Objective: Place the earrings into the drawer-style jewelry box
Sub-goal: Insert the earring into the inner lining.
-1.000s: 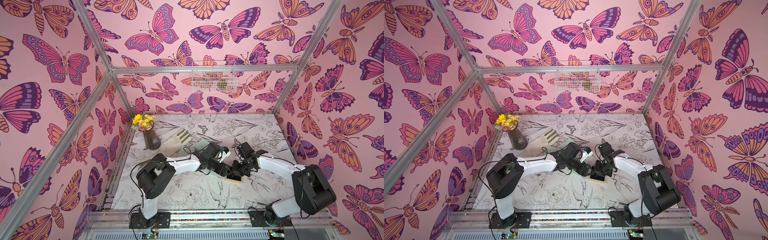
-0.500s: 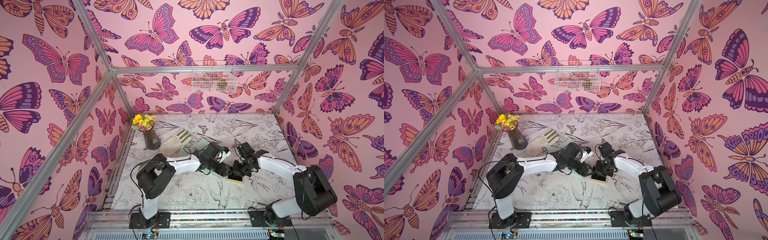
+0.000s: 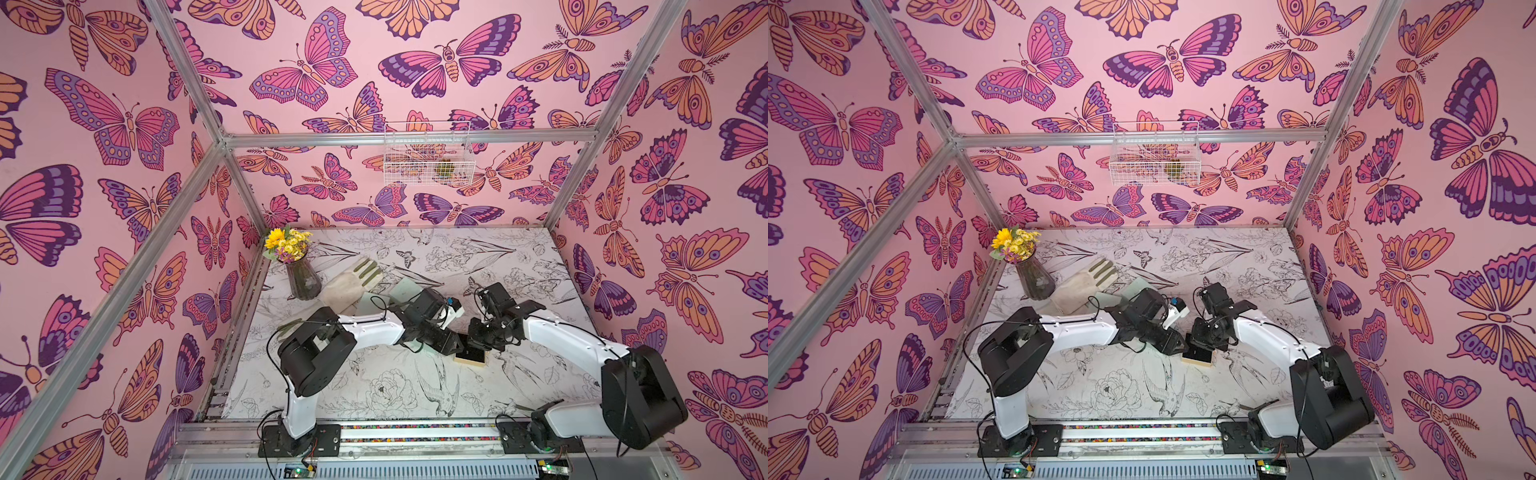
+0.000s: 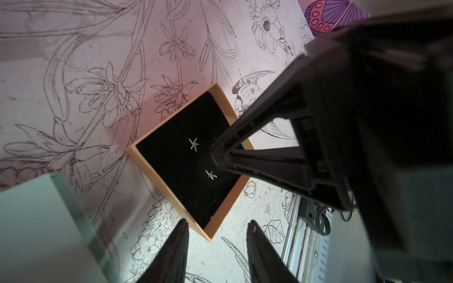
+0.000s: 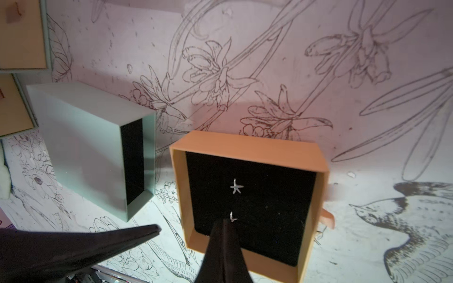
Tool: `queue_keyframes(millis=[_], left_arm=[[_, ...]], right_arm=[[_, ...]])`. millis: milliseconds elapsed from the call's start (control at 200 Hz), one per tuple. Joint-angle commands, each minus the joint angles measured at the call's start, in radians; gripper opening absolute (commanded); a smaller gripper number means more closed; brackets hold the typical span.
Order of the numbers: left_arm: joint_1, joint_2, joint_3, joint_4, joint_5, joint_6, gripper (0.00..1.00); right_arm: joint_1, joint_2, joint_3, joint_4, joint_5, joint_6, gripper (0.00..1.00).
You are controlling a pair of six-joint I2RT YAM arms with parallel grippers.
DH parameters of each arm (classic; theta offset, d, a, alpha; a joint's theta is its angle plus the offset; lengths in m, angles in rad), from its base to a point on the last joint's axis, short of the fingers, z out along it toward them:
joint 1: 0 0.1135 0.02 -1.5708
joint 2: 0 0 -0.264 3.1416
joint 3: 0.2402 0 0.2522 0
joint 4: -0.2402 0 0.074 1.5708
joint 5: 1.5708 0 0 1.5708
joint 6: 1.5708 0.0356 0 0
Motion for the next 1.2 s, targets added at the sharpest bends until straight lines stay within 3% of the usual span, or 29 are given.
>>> queue_keyframes(millis=[0, 210, 476, 1197], left_arm=[[0.0, 0.044, 0.023, 0.008, -0.002, -0.003, 0.4], [0.004, 0.051, 0.016, 0.006, -0.069, -0.016, 0.36], [0.007, 0.099, 0.033, -0.002, -0.042, -0.024, 0.34], [0.021, 0.143, 0.055, -0.127, -0.118, -0.018, 0.21]], right_arm=[[-0.003, -0.007, 0.007, -0.033, 0.012, 0.008, 0.06], [-0.003, 0.012, 0.004, 0.001, -0.04, 0.002, 0.13], [-0.003, 0.074, 0.018, -0.003, -0.046, -0.007, 0.2], [-0.003, 0.067, 0.018, -0.05, 0.029, -0.008, 0.01]])
